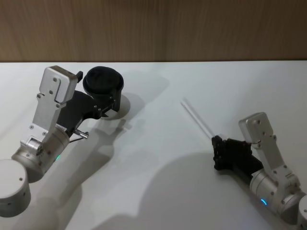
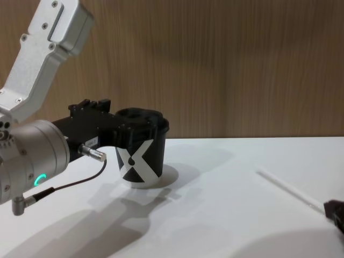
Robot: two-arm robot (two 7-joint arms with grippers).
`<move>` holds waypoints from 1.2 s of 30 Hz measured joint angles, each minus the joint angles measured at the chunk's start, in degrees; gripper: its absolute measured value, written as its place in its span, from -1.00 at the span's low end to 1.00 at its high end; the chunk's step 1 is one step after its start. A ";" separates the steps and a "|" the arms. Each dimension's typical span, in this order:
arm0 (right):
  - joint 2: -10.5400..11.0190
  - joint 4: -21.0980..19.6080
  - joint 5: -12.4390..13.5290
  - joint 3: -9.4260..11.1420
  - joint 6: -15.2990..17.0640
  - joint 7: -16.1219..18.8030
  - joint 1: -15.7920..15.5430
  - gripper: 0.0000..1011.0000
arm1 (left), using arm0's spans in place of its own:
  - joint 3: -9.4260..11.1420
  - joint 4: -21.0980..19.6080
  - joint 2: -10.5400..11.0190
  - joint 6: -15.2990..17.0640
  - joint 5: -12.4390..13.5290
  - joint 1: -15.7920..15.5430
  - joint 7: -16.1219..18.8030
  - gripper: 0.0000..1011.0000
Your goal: Pick up the straw with one hand, pass it to the other hand, and insert it into the cup.
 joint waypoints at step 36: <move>0.16 2.11 3.39 0.35 -27.73 10.18 7.13 -1.00 | 0.00 0.00 0.00 0.00 0.00 0.00 0.00 0.98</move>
